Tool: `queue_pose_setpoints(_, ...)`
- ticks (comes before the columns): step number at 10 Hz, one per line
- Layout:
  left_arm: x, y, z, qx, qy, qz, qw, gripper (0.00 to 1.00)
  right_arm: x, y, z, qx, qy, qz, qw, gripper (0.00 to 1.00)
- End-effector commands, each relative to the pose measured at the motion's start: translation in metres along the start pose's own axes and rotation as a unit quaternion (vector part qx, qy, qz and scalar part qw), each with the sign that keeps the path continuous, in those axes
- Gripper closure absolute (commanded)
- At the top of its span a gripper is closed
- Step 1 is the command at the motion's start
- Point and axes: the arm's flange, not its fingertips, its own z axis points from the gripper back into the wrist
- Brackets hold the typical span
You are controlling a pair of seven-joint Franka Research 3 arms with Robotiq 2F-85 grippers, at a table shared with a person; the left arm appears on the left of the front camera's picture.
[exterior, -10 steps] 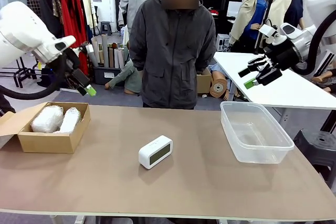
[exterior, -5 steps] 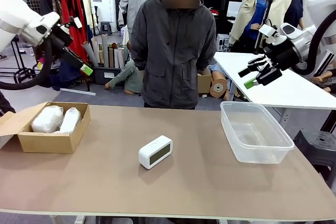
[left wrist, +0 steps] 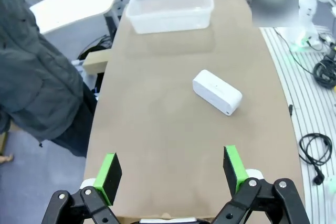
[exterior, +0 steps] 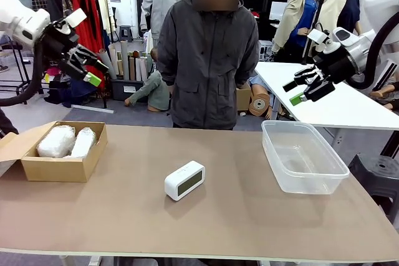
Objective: Separate and place wrapped and unwrapped clocks.
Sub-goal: Pick up the Digital clock indicated by the person.
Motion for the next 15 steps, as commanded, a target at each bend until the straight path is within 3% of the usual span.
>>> queue_pose_setpoints(1, -0.0059, 0.007, 0.0034, -0.022, 0.001, -0.017, 1.0, 0.0, 0.0007, 0.001, 0.0004, -0.002, 0.0, 0.001, 1.0, 0.0)
queue_pose_setpoints(2, -0.0073, 0.0106, 0.0003, -0.007, 0.001, 0.006, 1.0, 0.0, 0.0007, 0.001, 0.0004, -0.002, 0.0, 0.001, 1.0, 0.0)
queue_pose_setpoints(15, -0.0058, 0.0038, -0.0012, -0.011, -0.002, -0.007, 1.0, 0.0, 0.0007, 0.001, 0.0004, -0.002, 0.0, 0.001, 1.0, 0.0)
